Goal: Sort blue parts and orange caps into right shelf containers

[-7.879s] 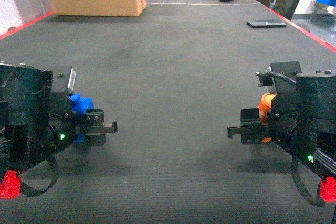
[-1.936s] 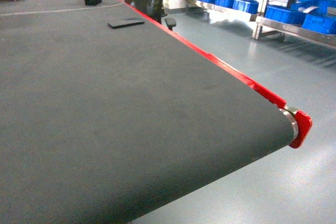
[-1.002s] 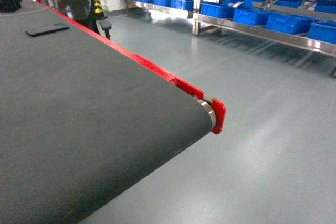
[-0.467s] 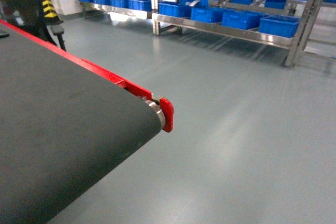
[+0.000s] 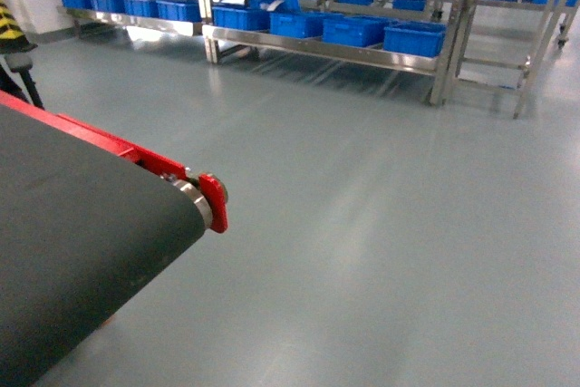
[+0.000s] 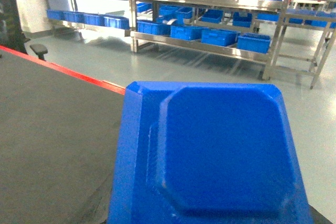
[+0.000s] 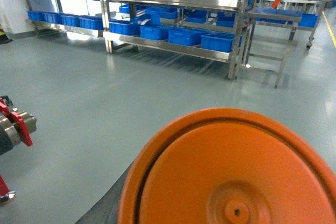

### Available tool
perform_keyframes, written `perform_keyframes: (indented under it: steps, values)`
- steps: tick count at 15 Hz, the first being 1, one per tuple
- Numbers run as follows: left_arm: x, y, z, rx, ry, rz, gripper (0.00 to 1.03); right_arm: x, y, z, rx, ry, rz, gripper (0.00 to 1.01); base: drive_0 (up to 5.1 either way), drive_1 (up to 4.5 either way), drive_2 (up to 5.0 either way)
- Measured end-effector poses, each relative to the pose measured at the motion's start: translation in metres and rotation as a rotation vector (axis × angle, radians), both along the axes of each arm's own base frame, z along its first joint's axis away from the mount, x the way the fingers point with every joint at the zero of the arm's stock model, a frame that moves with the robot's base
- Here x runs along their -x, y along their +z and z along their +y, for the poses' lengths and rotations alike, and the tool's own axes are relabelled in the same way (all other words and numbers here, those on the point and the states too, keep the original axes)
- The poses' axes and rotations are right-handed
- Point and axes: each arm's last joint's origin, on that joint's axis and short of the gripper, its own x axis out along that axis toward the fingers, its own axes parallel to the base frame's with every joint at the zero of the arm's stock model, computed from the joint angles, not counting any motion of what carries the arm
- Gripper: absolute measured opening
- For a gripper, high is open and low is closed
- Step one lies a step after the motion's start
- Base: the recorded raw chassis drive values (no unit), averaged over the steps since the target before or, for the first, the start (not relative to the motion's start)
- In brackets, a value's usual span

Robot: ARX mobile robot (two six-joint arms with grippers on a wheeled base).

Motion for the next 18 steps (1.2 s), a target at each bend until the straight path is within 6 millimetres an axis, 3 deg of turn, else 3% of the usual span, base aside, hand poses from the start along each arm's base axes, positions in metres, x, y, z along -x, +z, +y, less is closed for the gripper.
perform_keyframes:
  steps: [18]
  values:
    - [0.0,0.0,0.0,0.0,-0.001,0.0,0.42,0.0,0.0,0.0,0.0,0.0,0.0,0.43,-1.6,-1.65,-1.6]
